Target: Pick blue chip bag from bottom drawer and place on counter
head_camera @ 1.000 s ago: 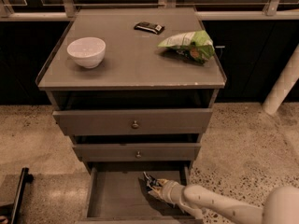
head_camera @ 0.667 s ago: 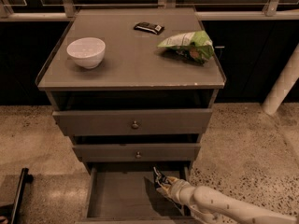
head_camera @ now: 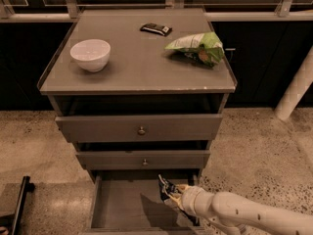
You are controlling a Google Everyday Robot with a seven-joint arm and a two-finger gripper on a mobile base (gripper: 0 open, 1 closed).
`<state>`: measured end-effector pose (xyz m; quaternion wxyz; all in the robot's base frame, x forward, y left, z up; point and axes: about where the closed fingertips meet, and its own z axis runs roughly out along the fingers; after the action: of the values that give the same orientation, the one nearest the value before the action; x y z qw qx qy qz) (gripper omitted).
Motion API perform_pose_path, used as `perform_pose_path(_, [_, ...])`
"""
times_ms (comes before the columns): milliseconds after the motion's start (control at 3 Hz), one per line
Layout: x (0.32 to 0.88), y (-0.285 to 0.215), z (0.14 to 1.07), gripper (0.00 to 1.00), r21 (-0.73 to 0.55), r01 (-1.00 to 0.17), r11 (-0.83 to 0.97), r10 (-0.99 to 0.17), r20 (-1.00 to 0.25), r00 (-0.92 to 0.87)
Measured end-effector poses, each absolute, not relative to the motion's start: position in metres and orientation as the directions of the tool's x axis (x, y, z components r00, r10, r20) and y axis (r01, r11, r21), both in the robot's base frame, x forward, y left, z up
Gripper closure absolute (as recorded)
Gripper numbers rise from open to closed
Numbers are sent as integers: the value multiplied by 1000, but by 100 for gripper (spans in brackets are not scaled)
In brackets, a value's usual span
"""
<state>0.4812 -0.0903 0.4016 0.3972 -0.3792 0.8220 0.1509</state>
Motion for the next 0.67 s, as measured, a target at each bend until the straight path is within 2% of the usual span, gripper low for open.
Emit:
perform_pose_path(333, [491, -97, 433, 100, -115, -754, 646, -542, -765, -348])
perform_pose_path(667, [492, -97, 433, 100, -115, -754, 647, -542, -765, -348])
